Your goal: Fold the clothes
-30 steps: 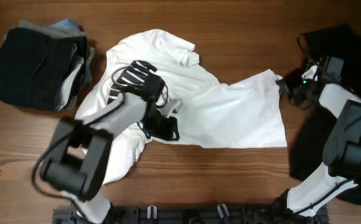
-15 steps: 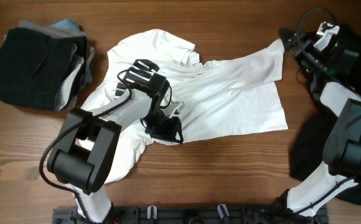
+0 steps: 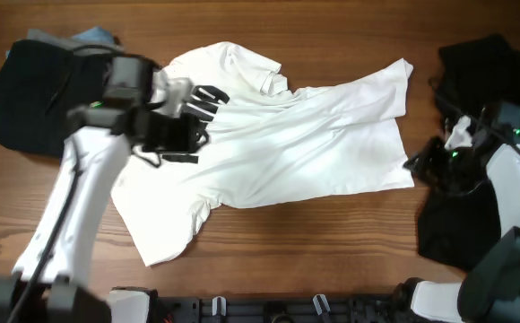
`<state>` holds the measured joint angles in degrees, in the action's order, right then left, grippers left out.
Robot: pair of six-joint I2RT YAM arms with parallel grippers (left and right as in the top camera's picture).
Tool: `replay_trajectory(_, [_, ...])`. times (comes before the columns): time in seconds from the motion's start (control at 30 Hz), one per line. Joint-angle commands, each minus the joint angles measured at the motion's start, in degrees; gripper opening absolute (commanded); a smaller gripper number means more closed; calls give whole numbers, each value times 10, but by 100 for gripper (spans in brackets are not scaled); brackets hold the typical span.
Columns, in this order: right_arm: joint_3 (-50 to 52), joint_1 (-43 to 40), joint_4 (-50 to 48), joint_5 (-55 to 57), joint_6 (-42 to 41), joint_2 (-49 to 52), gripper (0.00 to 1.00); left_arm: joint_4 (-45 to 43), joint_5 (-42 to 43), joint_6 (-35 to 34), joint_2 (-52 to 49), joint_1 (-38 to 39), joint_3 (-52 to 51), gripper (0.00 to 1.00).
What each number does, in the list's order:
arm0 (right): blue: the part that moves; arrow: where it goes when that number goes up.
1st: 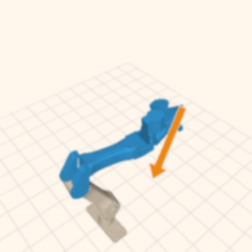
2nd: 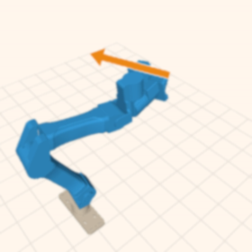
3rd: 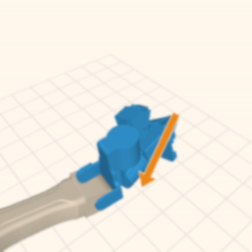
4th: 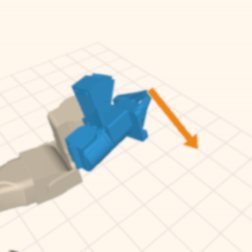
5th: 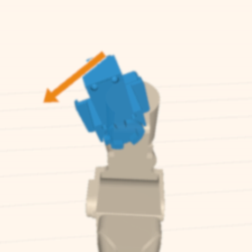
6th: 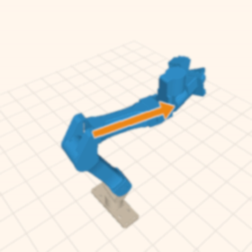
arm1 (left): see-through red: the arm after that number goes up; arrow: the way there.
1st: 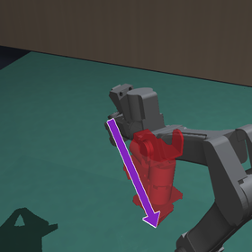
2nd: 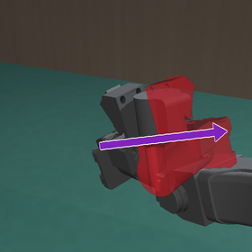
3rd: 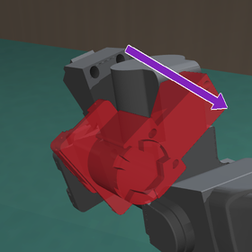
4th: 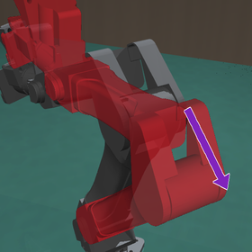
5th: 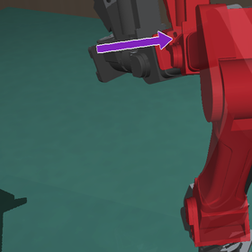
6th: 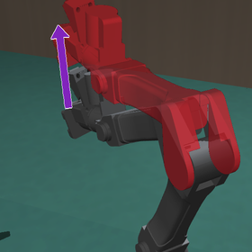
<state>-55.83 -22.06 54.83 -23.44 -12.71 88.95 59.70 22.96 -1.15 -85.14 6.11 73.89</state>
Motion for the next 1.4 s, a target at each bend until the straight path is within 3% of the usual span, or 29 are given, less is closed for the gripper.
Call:
replay_trajectory(0.0, [62, 1, -53, 43, -44, 28, 53, 25, -6, -10, 45, -72, 3, 57])
replay_trajectory(0.07, [80, 1, -90, 43, -47, 36, 54, 36, -5, -10, 46, -104, 3, 59])
replay_trajectory(0.13, [96, 2, -133, 41, -75, 45, 62, 36, -5, -10, 45, -124, 3, 59])
replay_trajectory(0.27, [127, 21, -219, 41, -85, 49, 51, 34, -6, -10, 45, -128, 3, 59])
replay_trajectory(0.33, [151, 35, -283, 42, -100, 54, 51, 30, -6, -10, 45, -128, 3, 59])
replay_trajectory(0.37, [160, 41, -302, 42, -101, 59, 46, 30, -6, -10, 45, -128, 3, 59])
replay_trajectory(0.4, [164, 43, -304, 43, -101, 62, 15, 30, -6, -10, 45, -128, 3, 59])
replay_trajectory(0.43, [160, 41, -280, 44, -101, 57, 4, 29, -6, -10, 45, -128, 3, 59])
replay_trajectory(0.5, [139, 41, -219, 53, -98, 47, 4, 29, -6, -10, 45, -128, 3, 59])
replay_trajectory(0.63, [62, 40, 53, 187, -90, -13, 4, 30, -36, -10, 45, -128, 3, 61])
replay_trajectory(1.0, [61, -9, 75, 254, -191, -26, 4, 84, -113, -24, 45, -128, 3, 65])
replay_trajectory(1.03, [61, -16, 65, 253, -198, -26, 19, 86, -113, -24, 45, -128, 3, 66])
replay_trajectory(1.07, [61, -16, 54, 240, -187, -26, 52, 88, -113, -24, 45, -128, 3, 68])
replay_trajectory(1.1, [61, -16, 46, 220, -162, -26, 75, 90, -113, -24, 45, -128, 3, 70])
replay_trajectory(1.17, [60, -16, 33, 214, -132, -26, 80, 102, -127, -29, 45, -128, 2, 70])
replay_trajectory(1.27, [54, -16, 4, 190, -108, -26, 80, 106, -201, -78, 45, -130, -12, 69])
replay_trajectory(1.37, [51, -16, -32, 102, -37, -26, 75, 78, -210, -85, 45, -150, -43, 65])
